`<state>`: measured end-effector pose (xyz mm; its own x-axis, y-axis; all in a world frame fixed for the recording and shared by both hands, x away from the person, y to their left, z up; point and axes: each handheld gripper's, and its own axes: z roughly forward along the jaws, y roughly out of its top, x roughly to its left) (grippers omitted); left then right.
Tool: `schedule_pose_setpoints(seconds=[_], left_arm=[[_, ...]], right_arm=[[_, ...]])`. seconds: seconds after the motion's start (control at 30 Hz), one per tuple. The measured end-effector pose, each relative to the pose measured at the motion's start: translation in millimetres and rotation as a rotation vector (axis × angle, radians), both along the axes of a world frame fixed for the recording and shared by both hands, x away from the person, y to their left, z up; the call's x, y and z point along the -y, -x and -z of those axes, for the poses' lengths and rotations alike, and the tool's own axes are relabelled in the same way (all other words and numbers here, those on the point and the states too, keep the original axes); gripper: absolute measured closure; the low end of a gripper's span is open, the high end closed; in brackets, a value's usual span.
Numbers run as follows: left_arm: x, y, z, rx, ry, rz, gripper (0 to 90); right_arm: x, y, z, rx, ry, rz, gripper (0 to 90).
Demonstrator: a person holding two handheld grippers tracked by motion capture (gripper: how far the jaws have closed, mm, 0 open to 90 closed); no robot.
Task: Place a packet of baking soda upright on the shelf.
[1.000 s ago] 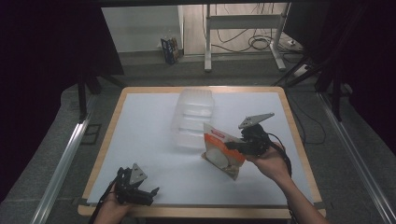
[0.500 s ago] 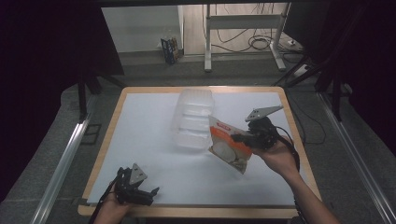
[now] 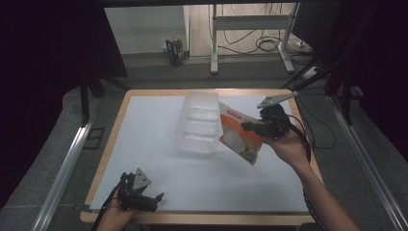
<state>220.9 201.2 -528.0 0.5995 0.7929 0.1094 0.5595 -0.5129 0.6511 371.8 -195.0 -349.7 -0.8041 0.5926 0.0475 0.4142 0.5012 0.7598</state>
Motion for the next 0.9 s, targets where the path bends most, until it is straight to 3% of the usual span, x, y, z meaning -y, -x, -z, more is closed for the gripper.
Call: schedule_pose_setpoints(seconds=[0.3, 0.9], left_arm=[[-0.7, 0.2, -0.2, 0.002, 0.007, -0.001, 0.9], [-2.0, 0.7, -0.5, 0.007, 0.014, 0.003, 0.8]], right_arm=[[-15.5, -21.4, -9.5, 0.003, -0.017, -0.008, 88.4], [-81.2, -53.5, -15.4, 0.006, -0.024, -0.085, 88.4]])
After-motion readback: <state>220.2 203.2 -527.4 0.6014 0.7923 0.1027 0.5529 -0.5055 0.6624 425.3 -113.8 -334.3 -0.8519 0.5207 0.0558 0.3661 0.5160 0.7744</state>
